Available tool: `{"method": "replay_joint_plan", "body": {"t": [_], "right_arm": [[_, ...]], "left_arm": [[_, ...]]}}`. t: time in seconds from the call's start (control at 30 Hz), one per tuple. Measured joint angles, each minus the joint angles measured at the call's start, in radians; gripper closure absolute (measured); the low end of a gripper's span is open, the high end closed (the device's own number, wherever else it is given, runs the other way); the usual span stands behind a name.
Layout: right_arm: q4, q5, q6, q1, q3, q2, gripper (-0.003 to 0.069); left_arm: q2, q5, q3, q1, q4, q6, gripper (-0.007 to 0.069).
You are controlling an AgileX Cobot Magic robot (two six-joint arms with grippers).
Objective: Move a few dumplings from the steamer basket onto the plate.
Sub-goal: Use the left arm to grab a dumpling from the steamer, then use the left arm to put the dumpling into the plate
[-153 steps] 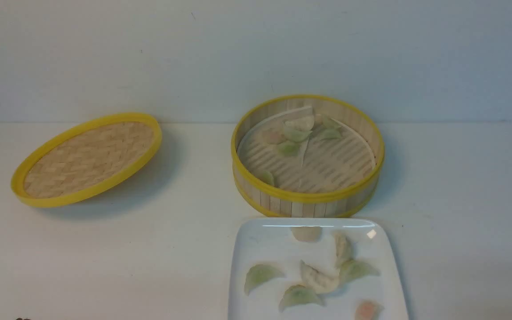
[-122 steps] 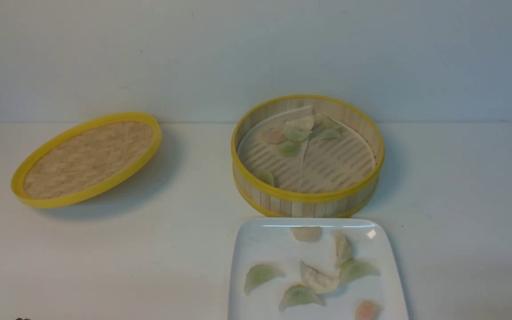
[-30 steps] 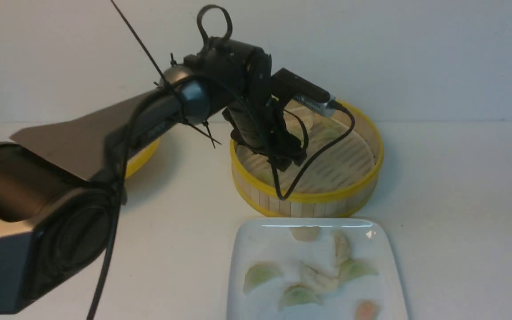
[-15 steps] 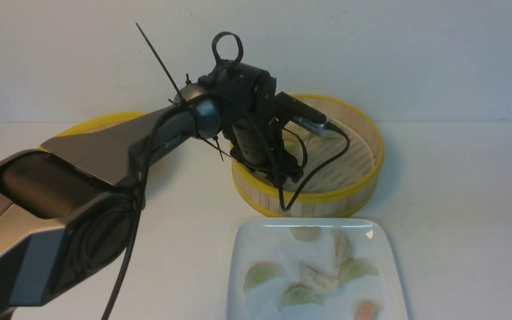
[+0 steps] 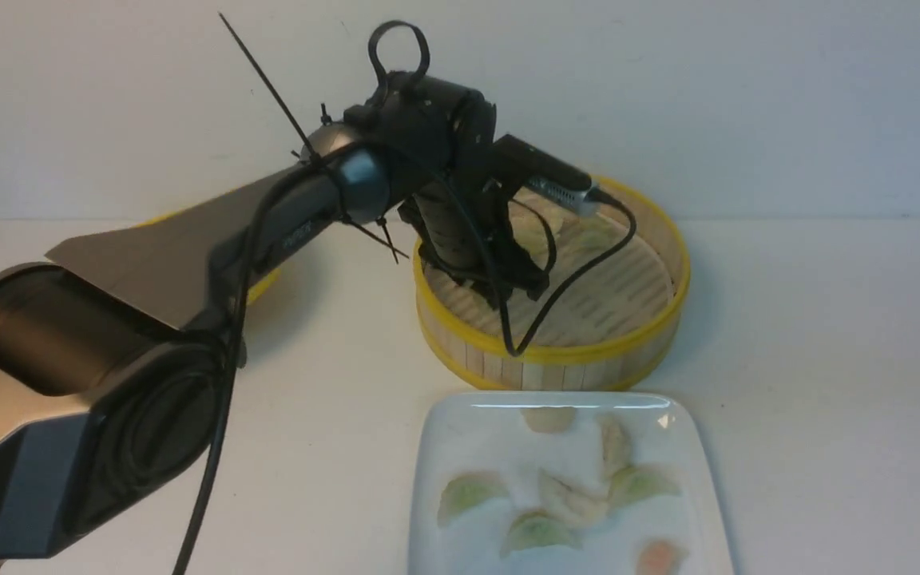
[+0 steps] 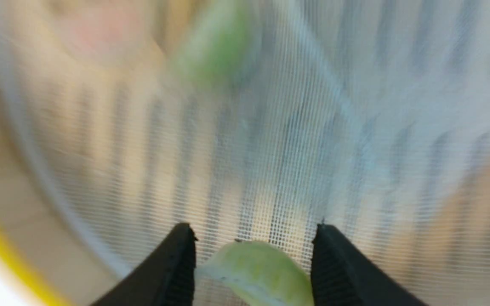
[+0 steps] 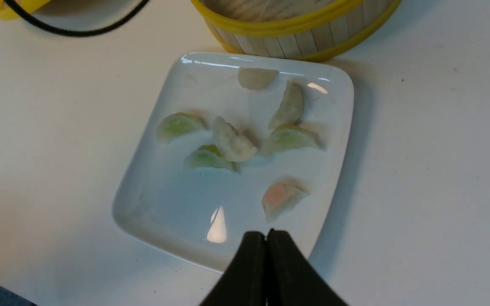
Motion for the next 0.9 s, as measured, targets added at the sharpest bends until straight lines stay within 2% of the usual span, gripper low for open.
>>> {"method": "replay_joint_plan", "body": {"t": [0.23, 0.33, 0.5, 0.67, 0.9], "right_arm": [[0.0, 0.0, 0.0, 0.0, 0.0, 0.0, 0.0673], [0.0, 0.0, 0.0, 0.0, 0.0, 0.0, 0.0673], [0.0, 0.0, 0.0, 0.0, 0.0, 0.0, 0.0673], [0.0, 0.0, -0.009, 0.0, 0.0, 0.0, 0.0673], [0.0, 0.0, -0.045, 0.0, 0.0, 0.0, 0.0673]], "left_arm": [[-0.123, 0.172, -0.148, 0.0, -0.001, 0.0, 0.0309], [-0.173, 0.195, -0.175, 0.0, -0.018, 0.001, 0.0309], [-0.257, 0.21, -0.159, 0.0, -0.121, 0.001, 0.0309], [-0.346, 0.21, 0.018, -0.001, -0.227, 0.001, 0.031], [-0.391, 0.208, 0.351, -0.016, -0.237, 0.015, 0.0314]]}}
